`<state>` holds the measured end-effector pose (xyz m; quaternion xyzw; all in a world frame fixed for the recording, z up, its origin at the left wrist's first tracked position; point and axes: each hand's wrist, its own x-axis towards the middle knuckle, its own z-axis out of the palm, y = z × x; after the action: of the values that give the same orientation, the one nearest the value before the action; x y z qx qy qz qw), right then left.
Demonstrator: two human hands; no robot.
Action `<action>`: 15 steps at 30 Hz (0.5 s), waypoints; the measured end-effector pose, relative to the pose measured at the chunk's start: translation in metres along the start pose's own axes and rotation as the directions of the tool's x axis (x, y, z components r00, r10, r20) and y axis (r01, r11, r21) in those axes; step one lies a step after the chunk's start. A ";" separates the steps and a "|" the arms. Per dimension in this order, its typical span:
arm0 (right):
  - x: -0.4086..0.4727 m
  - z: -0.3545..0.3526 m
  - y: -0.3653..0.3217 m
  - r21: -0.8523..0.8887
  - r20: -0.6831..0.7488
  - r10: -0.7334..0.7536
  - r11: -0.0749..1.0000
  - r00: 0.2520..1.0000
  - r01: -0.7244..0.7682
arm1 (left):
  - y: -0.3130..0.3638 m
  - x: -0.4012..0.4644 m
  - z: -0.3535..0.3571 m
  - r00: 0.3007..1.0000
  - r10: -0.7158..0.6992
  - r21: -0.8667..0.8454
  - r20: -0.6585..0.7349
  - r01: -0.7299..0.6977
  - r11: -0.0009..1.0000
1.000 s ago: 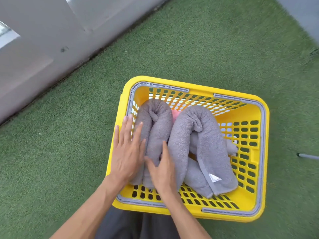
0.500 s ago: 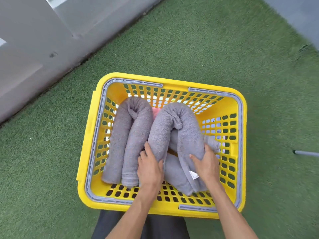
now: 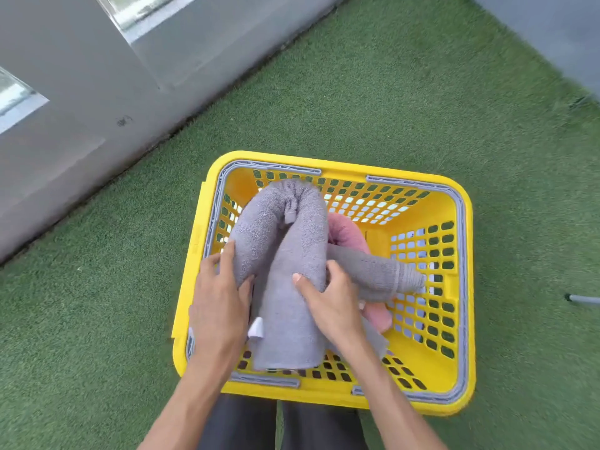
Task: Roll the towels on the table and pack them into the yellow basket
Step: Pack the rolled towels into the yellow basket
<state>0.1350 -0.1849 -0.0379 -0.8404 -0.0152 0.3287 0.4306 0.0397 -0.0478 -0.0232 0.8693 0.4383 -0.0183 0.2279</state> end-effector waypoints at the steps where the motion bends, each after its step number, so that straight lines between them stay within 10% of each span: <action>1: -0.003 0.018 0.001 0.005 0.003 -0.005 1.000 1.000 0.005 | -0.005 0.004 0.000 1.000 -0.005 0.017 0.016 0.005 1.000; 15: 0.010 0.073 0.028 -0.108 0.060 -0.055 0.992 0.997 0.062 | -0.022 -0.012 0.032 0.989 0.047 0.264 0.143 -0.084 0.961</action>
<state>0.0942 -0.1470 -0.0943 -0.8523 -0.0700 0.3382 0.3928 0.0204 -0.0592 -0.0576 0.9029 0.3863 -0.1292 0.1375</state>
